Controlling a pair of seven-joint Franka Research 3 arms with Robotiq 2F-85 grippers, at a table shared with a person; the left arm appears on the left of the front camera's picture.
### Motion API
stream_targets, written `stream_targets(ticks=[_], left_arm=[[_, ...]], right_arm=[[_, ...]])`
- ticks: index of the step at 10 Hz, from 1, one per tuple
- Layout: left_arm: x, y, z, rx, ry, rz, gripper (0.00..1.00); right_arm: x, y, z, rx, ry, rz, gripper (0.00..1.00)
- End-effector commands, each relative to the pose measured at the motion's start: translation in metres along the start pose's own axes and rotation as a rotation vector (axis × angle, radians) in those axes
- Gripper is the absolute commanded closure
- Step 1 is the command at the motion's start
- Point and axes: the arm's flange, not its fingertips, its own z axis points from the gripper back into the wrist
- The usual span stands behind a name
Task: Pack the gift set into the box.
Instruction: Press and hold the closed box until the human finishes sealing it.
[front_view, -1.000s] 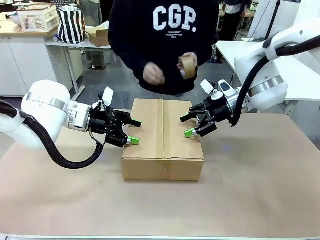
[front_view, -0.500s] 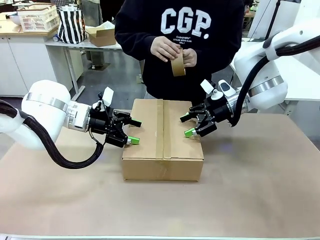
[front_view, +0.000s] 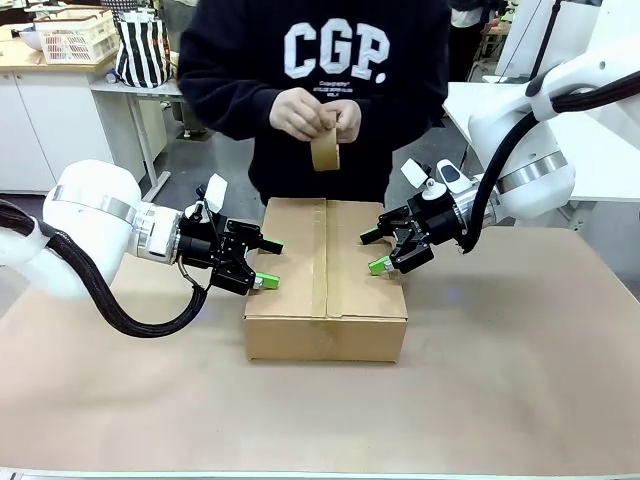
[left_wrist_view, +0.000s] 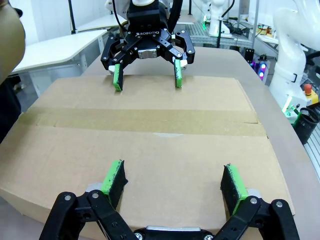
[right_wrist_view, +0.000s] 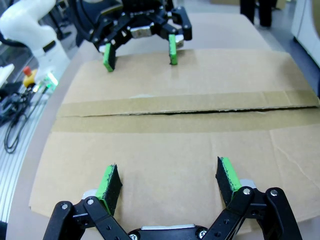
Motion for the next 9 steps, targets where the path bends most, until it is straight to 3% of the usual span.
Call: stream_targets(ticks=[1, 9], left_arm=[[-0.0024, -0.0014, -0.0001, 0.0, 0.002, -0.001, 0.0], [-0.0024, -0.0014, -0.0001, 0.0, 0.002, -0.001, 0.0]], right_arm=[[-0.0057, 0.0004, -0.0013, -0.002, 0.01, -0.009, 0.0], [-0.0057, 0.0004, -0.0013, -0.002, 0.01, -0.009, 0.0]])
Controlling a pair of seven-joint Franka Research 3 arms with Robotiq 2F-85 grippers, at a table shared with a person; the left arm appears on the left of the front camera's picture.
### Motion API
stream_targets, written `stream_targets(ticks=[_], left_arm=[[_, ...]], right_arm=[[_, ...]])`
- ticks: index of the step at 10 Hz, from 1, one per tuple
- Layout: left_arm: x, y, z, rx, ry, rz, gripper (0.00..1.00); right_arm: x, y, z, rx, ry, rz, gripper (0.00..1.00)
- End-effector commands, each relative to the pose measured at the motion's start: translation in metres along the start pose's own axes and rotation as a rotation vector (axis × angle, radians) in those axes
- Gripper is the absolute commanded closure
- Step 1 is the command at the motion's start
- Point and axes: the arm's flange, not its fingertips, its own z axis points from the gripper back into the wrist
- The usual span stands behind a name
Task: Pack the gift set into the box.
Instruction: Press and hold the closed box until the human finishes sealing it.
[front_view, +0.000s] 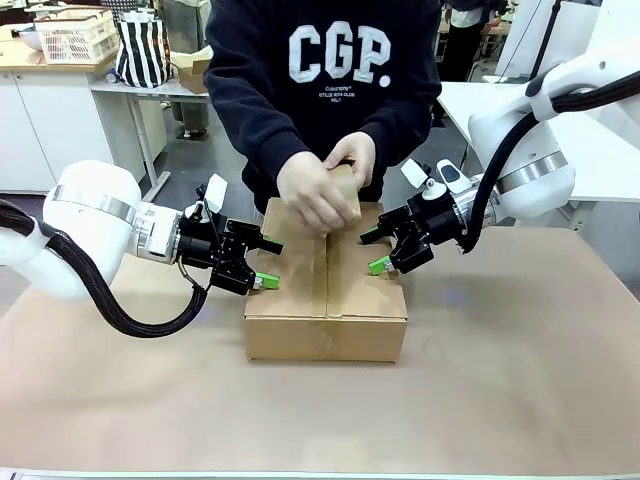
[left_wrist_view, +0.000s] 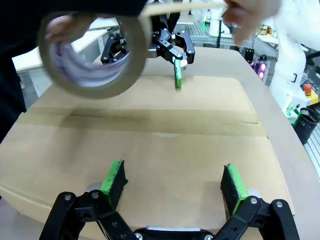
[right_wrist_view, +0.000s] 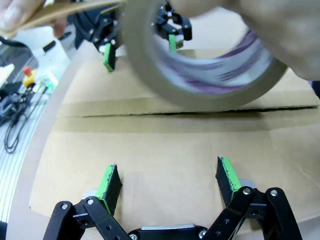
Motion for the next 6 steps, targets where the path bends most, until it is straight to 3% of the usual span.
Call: stream_targets(ticks=[1, 6], left_arm=[[-0.0024, -0.0014, -0.0001, 0.0, 0.002, -0.001, 0.0], [-0.0024, -0.0014, -0.0001, 0.0, 0.002, -0.001, 0.0]], right_arm=[[-0.0057, 0.0004, -0.0013, -0.002, 0.01, -0.009, 0.0], [-0.0057, 0.0004, -0.0013, -0.002, 0.01, -0.009, 0.0]])
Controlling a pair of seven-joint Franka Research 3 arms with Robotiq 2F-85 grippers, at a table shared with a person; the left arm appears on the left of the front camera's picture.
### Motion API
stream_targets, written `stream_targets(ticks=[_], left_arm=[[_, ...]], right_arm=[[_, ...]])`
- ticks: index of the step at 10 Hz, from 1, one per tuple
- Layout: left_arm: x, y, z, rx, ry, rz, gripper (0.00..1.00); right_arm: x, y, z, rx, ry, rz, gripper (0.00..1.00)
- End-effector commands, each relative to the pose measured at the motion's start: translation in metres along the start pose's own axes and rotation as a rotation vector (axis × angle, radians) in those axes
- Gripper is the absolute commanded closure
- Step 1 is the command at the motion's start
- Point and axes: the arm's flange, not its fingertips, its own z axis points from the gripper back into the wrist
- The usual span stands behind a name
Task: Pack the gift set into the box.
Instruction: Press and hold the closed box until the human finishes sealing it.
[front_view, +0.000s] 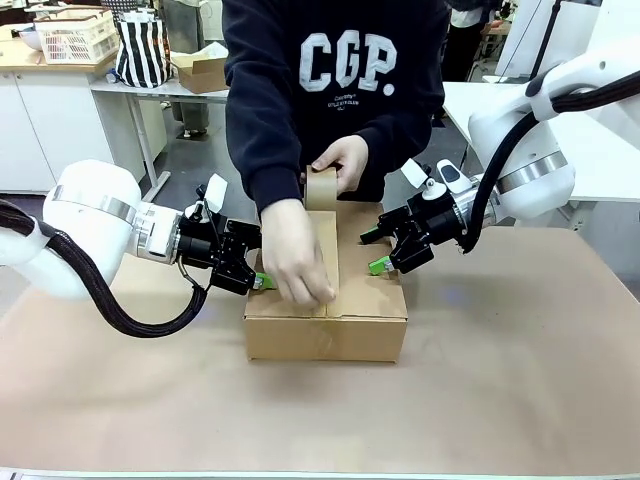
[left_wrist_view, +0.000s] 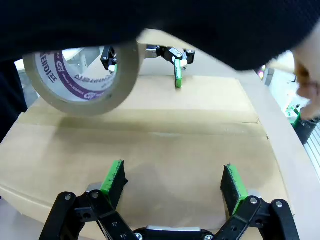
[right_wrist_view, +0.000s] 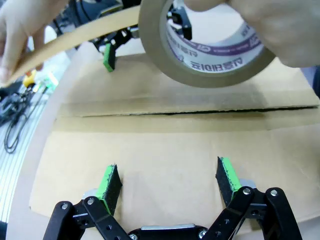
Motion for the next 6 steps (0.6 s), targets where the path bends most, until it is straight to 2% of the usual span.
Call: stream_targets(ticks=[1, 6], left_arm=[[-0.0024, -0.0014, -0.0001, 0.0, 0.002, -0.001, 0.0], [-0.0024, -0.0014, -0.0001, 0.0, 0.002, -0.001, 0.0]], right_arm=[[-0.0057, 0.0004, -0.0013, -0.002, 0.01, -0.009, 0.0], [-0.0057, 0.0004, -0.0013, -0.002, 0.01, -0.009, 0.0]])
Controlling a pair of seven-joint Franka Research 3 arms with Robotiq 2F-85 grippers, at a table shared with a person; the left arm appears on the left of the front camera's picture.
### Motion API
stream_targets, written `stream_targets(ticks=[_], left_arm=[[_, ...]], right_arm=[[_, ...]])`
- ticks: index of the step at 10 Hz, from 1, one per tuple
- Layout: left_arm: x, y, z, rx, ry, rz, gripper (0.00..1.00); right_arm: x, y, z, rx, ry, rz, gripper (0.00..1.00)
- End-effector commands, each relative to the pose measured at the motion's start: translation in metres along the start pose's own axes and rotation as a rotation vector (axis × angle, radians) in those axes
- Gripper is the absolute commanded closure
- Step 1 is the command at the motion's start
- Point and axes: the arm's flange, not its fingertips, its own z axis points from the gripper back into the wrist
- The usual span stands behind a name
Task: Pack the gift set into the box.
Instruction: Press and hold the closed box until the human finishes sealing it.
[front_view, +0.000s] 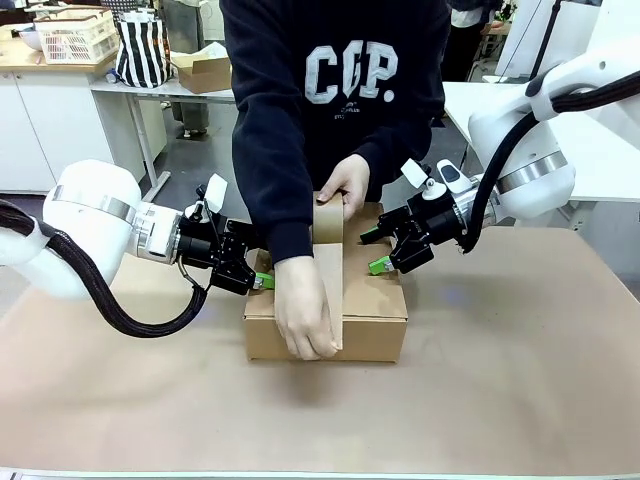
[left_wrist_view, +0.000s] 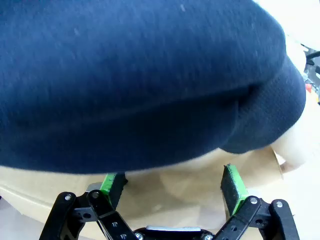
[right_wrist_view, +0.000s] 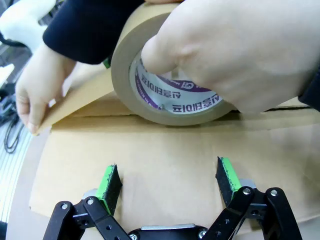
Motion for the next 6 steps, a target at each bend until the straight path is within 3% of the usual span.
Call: stream_targets(ticks=[1, 6], left_arm=[[-0.0024, -0.0014, -0.0001, 0.0, 0.002, -0.001, 0.0], [-0.0024, -0.0014, -0.0001, 0.0, 0.002, -0.001, 0.0]], right_arm=[[-0.0057, 0.0004, -0.0013, -0.002, 0.01, -0.009, 0.0], [-0.0057, 0.0004, -0.0013, -0.002, 0.01, -0.009, 0.0]])
